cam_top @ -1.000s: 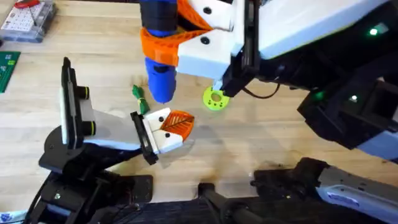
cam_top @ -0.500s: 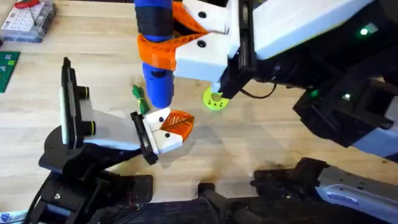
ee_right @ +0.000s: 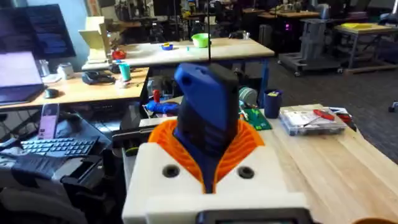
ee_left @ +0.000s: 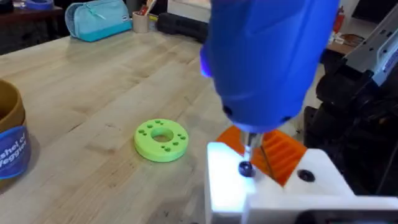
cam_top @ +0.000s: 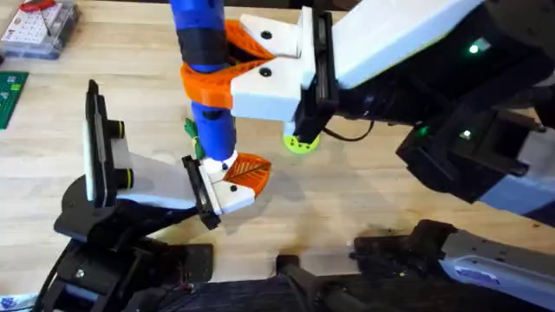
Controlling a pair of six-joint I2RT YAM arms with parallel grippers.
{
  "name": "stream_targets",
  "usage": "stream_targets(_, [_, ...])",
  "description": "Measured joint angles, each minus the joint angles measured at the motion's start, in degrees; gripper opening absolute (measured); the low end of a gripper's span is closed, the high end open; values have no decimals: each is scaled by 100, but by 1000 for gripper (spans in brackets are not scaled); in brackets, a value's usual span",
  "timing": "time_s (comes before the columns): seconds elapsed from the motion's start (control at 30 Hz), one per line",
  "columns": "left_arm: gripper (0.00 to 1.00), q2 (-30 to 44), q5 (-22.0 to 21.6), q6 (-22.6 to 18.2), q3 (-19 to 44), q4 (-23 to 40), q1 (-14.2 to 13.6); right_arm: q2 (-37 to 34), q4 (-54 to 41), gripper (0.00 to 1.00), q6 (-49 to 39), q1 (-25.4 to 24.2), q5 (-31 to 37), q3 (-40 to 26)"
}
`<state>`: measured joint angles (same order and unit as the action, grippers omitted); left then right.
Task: Pick up the gripper from the table and insert it into the empty holder that is missing its gripper. Then pick up a screw, insert it into the mounting hole, and use the screwdriver to tighten it. Finally, clean up the table by picking up the vegetable and placing it into the bucket.
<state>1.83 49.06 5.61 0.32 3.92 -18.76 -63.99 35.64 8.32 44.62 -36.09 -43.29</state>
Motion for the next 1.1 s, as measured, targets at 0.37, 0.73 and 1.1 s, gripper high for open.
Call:
stream_targets(0.37, [12, 0, 0, 0, 0, 0, 0, -146, -2, 37, 28, -1, 1, 2])
stream_targets(0.73, [12, 0, 0, 0, 0, 0, 0, -144, -88, 37, 212, -109, 1, 2])
stream_targets(1.1, [12, 0, -4, 0, 0, 0, 0, -144, 40, 37, 344, -109, -1, 7])
